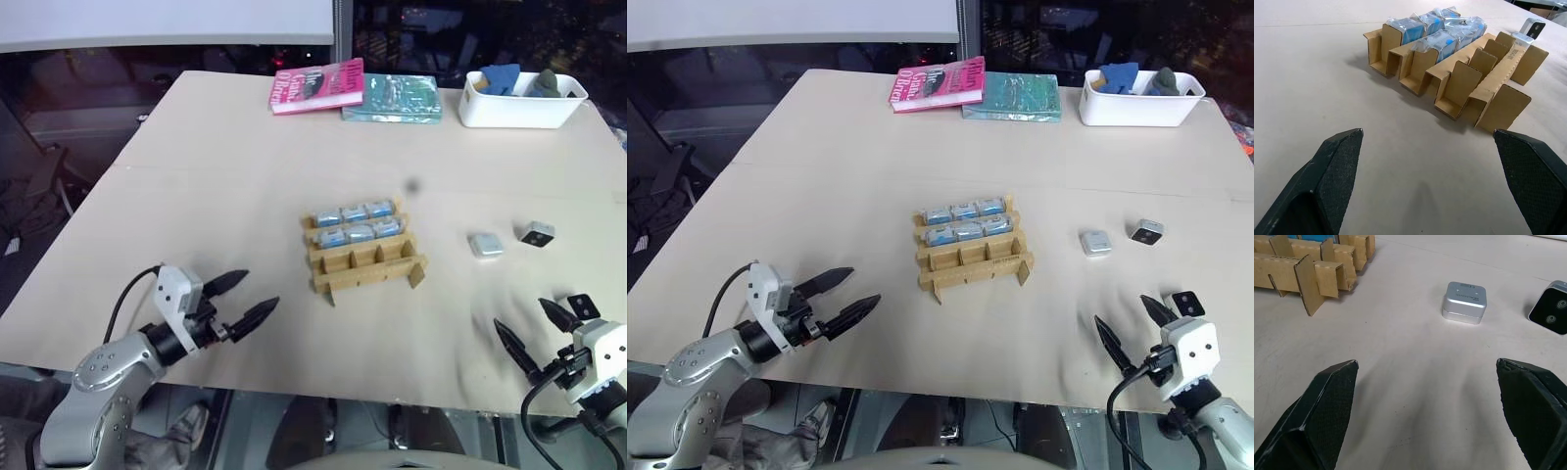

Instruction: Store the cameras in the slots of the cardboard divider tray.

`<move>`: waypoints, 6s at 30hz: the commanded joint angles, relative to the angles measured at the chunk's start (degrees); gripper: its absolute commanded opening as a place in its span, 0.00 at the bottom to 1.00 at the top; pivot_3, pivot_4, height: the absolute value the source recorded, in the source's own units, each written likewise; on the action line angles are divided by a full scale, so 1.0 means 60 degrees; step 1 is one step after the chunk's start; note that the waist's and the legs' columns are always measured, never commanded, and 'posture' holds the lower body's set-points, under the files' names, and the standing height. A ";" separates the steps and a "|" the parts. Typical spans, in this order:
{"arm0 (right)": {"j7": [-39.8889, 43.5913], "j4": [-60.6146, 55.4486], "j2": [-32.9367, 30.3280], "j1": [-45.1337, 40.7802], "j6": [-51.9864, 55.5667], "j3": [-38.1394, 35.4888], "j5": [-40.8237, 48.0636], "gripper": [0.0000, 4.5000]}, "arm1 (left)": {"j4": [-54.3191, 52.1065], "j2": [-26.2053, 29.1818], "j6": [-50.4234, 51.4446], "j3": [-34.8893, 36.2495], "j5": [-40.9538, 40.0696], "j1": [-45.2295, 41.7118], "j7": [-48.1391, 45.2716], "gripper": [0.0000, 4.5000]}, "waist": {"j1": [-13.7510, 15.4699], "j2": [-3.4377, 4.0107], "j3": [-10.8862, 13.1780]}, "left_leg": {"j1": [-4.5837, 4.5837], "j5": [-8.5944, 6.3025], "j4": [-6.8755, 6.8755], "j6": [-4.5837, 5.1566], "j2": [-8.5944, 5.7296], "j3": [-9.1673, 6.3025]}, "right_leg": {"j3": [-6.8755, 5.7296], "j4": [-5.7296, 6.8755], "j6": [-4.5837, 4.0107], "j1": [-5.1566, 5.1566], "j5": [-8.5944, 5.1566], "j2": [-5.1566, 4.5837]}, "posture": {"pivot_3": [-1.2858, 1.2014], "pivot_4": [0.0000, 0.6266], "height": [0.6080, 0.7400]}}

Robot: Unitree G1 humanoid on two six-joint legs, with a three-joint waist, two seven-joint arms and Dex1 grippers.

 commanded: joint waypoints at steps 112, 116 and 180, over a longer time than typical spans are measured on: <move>-0.0305 -0.2747 -0.2181 -0.7196 0.2214 0.3870 -0.3806 0.43 | 0.0941 -0.0688 0.6729 -0.3145 -0.9174 -0.8662 0.7263 1.00 | 0.0014 -0.0033 0.0017 | -0.0009 0.0062 0.0077 -0.0001 -0.0020 -0.0037 | -0.0022 0.0048 0.0051 0.0033 0.0007 0.0114 | 0.52 0.24 1.00; -0.0334 -0.2876 -0.2058 -0.7280 0.2454 0.3816 -0.3748 0.43 | 0.0992 -0.0845 0.6816 -0.3262 -0.8763 -0.8722 0.6995 1.00 | 0.0024 -0.0033 0.0017 | -0.0010 0.0062 0.0077 -0.0002 -0.0021 -0.0039 | -0.0026 0.0048 0.0051 0.0034 0.0007 0.0114 | 0.52 0.24 1.00; 0.2737 -0.2641 -0.2772 -0.1878 0.2526 -0.2239 0.3110 0.99 | 0.7152 -0.1666 0.3306 -0.8106 0.3568 -1.3019 -0.3513 0.14 | 0.0056 -0.0044 0.0030 | -0.0024 0.0032 0.0084 0.0053 -0.0009 -0.0006 | 0.0010 0.0039 0.0055 0.0020 0.0003 0.0129 | 0.52 0.24 1.00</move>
